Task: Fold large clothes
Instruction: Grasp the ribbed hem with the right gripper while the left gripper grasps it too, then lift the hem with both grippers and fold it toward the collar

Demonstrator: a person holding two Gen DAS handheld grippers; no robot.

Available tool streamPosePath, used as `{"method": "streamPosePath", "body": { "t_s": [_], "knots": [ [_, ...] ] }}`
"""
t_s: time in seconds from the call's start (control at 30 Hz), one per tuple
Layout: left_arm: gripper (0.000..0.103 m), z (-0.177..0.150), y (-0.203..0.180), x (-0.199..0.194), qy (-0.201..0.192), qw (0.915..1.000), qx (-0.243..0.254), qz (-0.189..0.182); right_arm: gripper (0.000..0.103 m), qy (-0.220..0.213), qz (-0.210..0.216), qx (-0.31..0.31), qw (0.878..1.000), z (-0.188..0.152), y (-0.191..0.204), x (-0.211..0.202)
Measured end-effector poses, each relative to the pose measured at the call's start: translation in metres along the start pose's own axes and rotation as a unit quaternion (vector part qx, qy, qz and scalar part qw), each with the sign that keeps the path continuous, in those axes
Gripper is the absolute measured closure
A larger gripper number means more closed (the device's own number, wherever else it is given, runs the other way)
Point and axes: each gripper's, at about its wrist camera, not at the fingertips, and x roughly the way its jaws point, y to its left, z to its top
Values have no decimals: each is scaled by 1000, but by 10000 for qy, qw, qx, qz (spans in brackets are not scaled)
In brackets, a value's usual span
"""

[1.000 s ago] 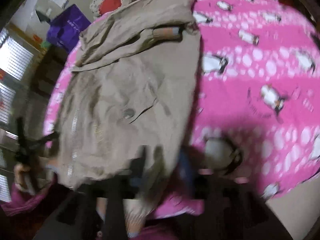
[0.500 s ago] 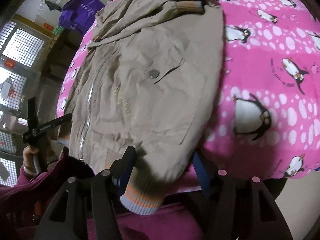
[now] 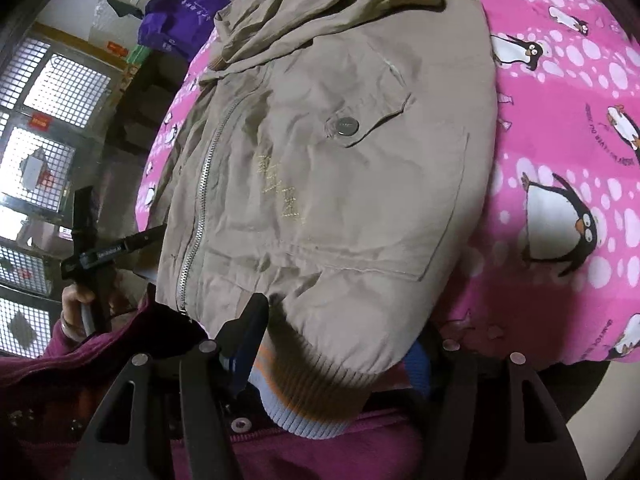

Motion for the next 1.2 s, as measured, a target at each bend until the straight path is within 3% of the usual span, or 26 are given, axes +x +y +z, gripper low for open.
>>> {"method": "streamPosePath", "body": {
  "t_s": [0.03, 0.07, 0.1, 0.13, 0.23, 0.33, 0.57, 0.7, 0.87, 1.03, 1.2],
  "knots": [
    [26, 0, -2, 1, 6, 10000, 25, -32, 50, 14, -10, -76, 10000, 0, 2, 0],
    [51, 0, -3, 1, 7, 9999, 78, -133, 69, 54, 10, -206, 9998, 0, 5, -1],
    [83, 1, -6, 2, 58, 9997, 113, -220, 79, 73, 56, -271, 9996, 0, 5, -2],
    [86, 1, -8, 1, 78, 9995, 99, -285, 80, 20, 102, -307, 9995, 2, 8, -3],
    [90, 13, -12, -9, -69, 9986, 178, -491, 84, -235, 335, -313, 9987, 9, 10, -14],
    [90, 33, -10, -37, -359, 9945, 53, -986, 85, -516, 543, -249, 9969, 20, 11, -29],
    [91, 91, 11, -104, -1449, 9774, -424, -1480, 86, -1384, 1210, 39, 9830, 68, 12, -73],
    [91, 127, 20, -123, -1917, 9689, -478, -1489, 86, -1853, 1233, 112, 9748, 110, 14, -86],
    [91, 197, 10, -122, -2340, 9619, -446, -1342, 86, -2334, 1022, 118, 9669, 172, 11, -95],
    [91, 262, 0, -97, -2443, 9630, -460, -1039, 86, -2613, 795, 386, 9612, 241, -12, -99],
    [91, 328, 0, -54, -2282, 9677, -680, -825, 86, -2531, 631, 722, 9627, 308, -38, -79]
  ]
}}
